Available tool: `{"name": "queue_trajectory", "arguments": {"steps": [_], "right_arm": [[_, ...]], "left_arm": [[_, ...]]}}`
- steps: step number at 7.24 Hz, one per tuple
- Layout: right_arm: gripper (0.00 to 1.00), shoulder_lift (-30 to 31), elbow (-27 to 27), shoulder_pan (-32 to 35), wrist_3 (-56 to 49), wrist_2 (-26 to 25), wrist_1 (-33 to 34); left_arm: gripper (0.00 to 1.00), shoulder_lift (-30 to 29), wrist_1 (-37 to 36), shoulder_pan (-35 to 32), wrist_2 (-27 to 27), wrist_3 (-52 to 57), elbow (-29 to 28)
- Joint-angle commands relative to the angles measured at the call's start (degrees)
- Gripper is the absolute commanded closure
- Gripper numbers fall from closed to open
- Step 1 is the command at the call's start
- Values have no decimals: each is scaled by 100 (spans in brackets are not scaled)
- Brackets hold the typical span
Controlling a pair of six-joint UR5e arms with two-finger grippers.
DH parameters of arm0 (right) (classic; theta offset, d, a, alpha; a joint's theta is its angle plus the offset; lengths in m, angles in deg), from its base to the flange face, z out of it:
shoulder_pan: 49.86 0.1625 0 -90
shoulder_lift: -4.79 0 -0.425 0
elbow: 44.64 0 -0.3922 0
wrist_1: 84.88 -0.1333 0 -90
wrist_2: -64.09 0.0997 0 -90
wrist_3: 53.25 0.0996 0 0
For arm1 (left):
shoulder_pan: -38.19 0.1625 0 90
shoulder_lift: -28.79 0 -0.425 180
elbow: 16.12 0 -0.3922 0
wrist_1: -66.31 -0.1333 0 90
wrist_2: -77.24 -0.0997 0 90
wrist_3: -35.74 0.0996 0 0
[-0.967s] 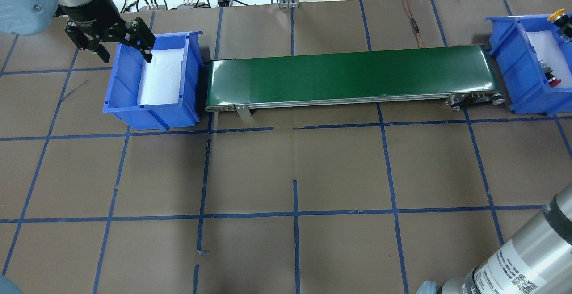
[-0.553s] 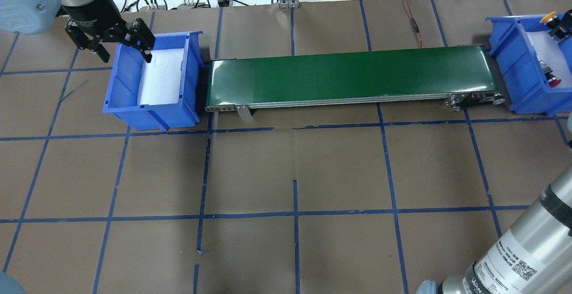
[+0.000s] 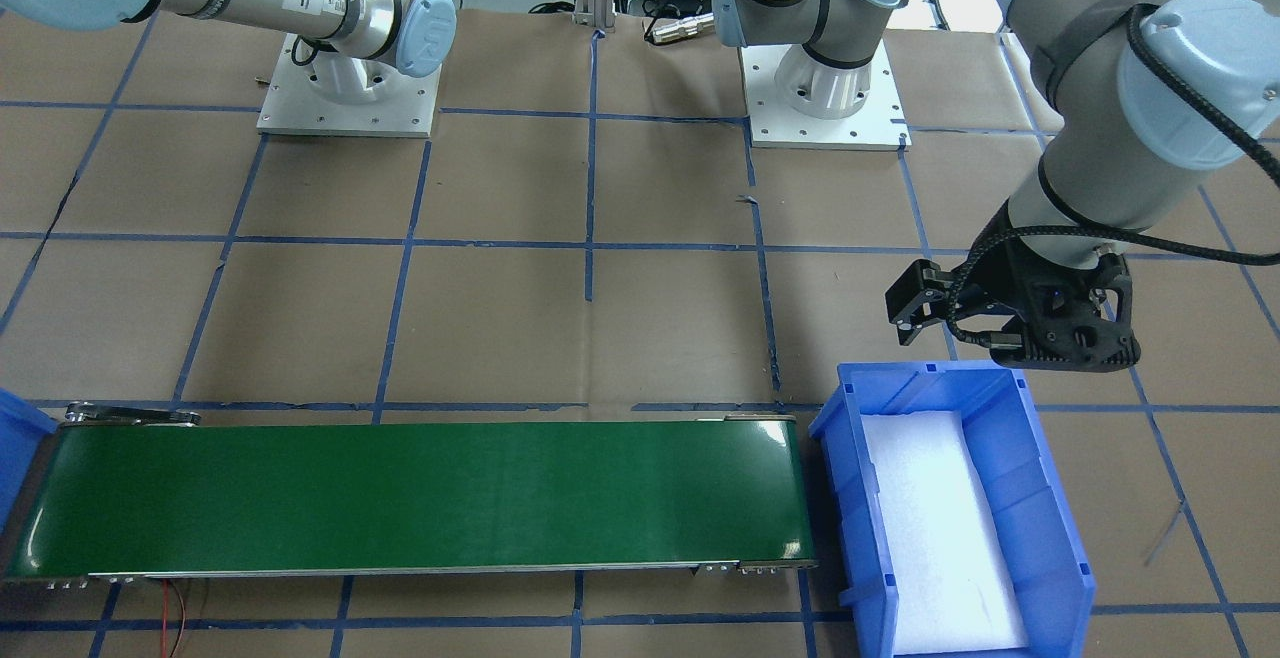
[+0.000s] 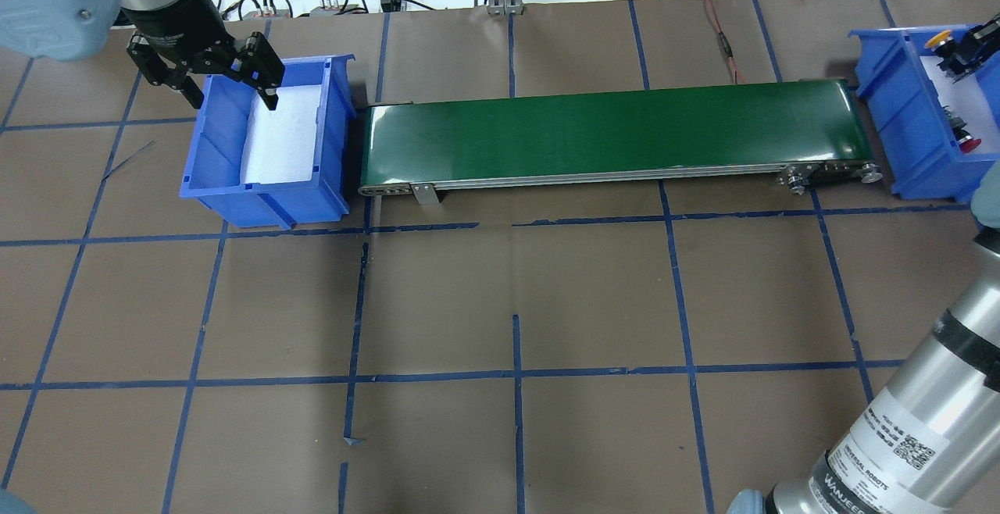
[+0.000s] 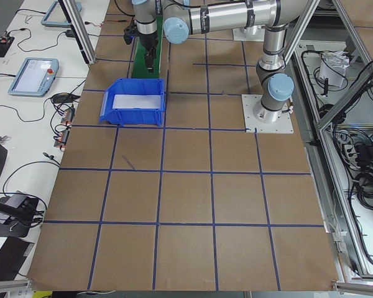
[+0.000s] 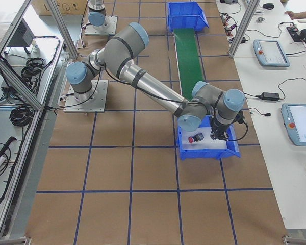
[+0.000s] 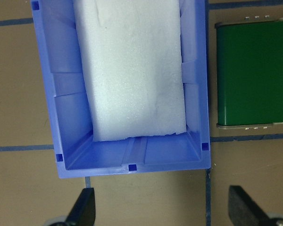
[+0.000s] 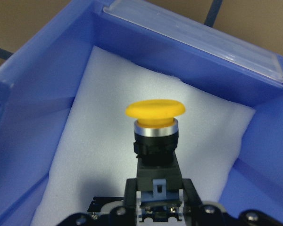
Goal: Transport two buttons from left to right
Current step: 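Lower the yellow button into the far bin and open the right gripper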
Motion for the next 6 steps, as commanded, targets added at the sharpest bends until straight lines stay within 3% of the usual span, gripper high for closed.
{"name": "queue_trajectory", "arguments": {"steps": [1,3,4,6], "right_arm": [[91,-151,37,0,0,2,27],[91,-204,19,0,0,2,54],[91,-187,2,-9,0,2,54],[90,-161,-7,-70,-9,2,45]], "left_arm": [[0,-92,-53,-310,-47,-20,45],[0,100,-9,-329,-91,-28,-16],[0,162,52,-416,-518,-63,36],[0,163,53,-531,-602,-239,19]]}}
